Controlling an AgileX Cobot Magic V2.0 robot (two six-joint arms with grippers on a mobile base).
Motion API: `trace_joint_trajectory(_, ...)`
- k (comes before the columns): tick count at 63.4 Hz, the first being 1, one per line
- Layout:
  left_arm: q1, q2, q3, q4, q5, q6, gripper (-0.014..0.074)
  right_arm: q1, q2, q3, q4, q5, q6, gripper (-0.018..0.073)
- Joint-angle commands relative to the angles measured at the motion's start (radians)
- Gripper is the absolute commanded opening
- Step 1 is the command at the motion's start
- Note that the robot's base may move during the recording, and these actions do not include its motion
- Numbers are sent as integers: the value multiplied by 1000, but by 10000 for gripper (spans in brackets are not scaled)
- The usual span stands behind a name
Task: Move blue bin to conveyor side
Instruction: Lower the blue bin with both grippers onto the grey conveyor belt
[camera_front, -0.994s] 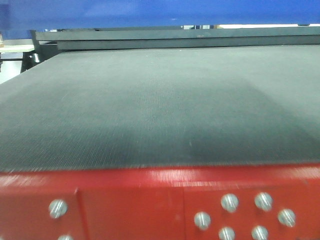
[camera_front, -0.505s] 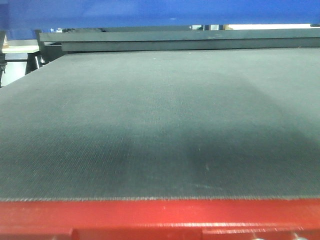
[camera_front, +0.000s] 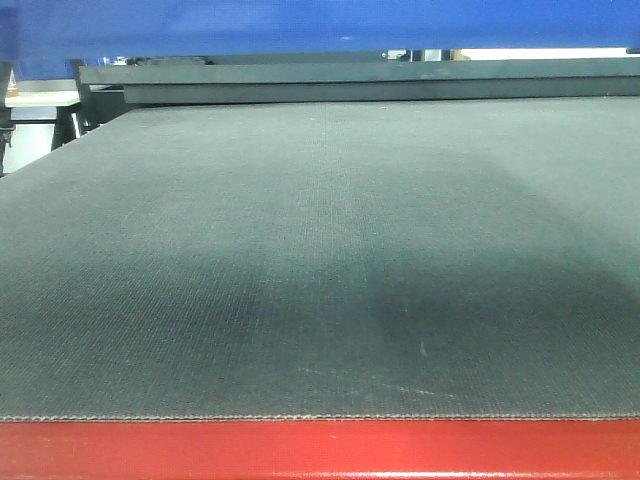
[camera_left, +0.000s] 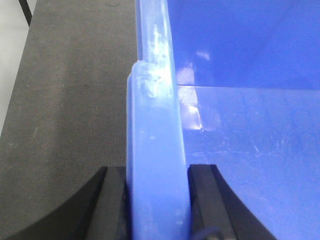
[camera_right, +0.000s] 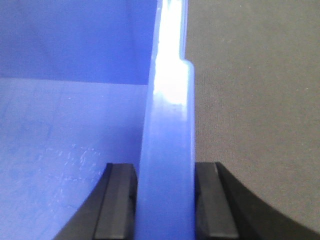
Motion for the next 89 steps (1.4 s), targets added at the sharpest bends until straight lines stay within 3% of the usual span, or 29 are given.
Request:
trace_joint_trajectory(1, -14, -21, -16, -27, -102, 8, -20, 6, -20, -13, 18, -105, -16, -81)
trace_joint_trajectory(28, -14, -21, -16, -27, -104, 8, -20, 6, -20, -13, 18, -107, -16, -81)
trace_joint_trajectory(41, -14, 3, -10, -16, -114, 8, -20, 6, -2, 32, 18, -198, -16, -81)
trace_joint_trajectory(60, -14, 31, 140, 25, -359, 8, -20, 6, 9, 314, 18, -568, -16, -81)
trace_joint_trajectory(75, -14, 49, 332, 25, -586, 8, -20, 6, 102, 353, 18, -654, -16, -81)
trace_joint_trajectory(89, -12, 146, 371, 25, -700, 8, -20, 6, 180, 353, 18, -703, -16, -81)
